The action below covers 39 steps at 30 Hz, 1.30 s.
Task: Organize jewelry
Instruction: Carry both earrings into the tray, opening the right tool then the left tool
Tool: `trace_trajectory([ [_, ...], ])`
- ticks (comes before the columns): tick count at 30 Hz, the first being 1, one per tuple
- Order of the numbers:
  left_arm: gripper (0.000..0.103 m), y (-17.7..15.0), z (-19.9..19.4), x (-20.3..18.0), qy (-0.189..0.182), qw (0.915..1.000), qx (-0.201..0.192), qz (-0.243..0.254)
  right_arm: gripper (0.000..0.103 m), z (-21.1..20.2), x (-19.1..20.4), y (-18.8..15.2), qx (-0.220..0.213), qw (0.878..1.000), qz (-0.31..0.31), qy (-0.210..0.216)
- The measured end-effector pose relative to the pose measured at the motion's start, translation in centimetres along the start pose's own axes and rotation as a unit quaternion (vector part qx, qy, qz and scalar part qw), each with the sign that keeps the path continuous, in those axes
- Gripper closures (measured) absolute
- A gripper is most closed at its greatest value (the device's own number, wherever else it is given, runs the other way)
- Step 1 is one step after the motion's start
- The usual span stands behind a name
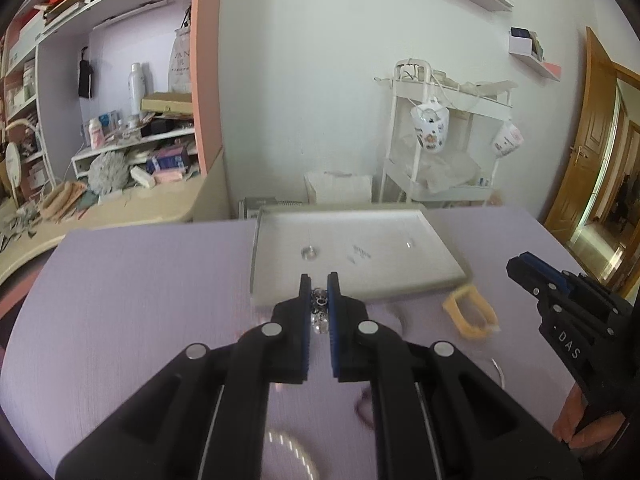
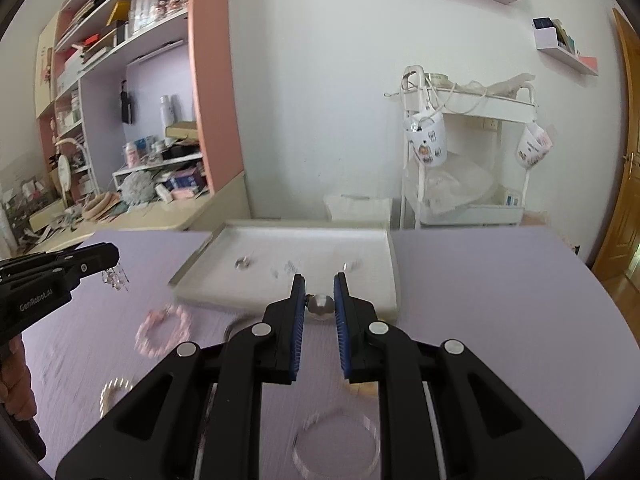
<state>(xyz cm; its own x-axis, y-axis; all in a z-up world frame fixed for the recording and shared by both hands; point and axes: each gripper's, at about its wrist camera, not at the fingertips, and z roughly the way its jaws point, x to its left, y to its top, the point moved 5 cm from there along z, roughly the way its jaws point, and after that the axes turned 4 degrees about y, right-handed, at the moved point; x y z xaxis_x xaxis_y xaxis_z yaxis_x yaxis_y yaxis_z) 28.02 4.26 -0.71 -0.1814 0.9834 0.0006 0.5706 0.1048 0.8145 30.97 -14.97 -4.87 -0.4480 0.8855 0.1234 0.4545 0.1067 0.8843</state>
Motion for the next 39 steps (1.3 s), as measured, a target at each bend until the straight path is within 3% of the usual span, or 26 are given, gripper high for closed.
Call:
trace_trajectory([
  [8, 0.095, 4.8, 7.0, 0.1, -0.003, 1.0000, 0.005, -0.003, 0.088, 7.2, -0.9, 3.5, 0.011, 1.000, -0.005, 0.003],
  [16, 0.095, 6.2, 15.0, 0.4, 0.001, 0.9994, 0.034, -0.005, 0.087, 13.9, -1.4, 2.7, 0.058, 0.998, 0.011, 0.009],
  [30, 0.095, 5.9, 20.4, -0.5, -0.003, 0.9981, 0.060, 0.010, 0.086, 17.0, -2.2, 1.9, 0.090, 0.996, 0.023, 0.014],
  [35, 0.095, 5.8, 21.2, -0.8, -0.004, 0.9978, 0.065, 0.014, 0.068, 16.6, -2.8, 1.7, 0.089, 0.995, 0.035, 0.011],
  [39, 0.095, 5.7, 21.8, -1.1, -0.005, 0.9975, 0.069, 0.016, 0.068, 16.5, -3.1, 1.6, 0.090, 0.995, 0.041, 0.009],
])
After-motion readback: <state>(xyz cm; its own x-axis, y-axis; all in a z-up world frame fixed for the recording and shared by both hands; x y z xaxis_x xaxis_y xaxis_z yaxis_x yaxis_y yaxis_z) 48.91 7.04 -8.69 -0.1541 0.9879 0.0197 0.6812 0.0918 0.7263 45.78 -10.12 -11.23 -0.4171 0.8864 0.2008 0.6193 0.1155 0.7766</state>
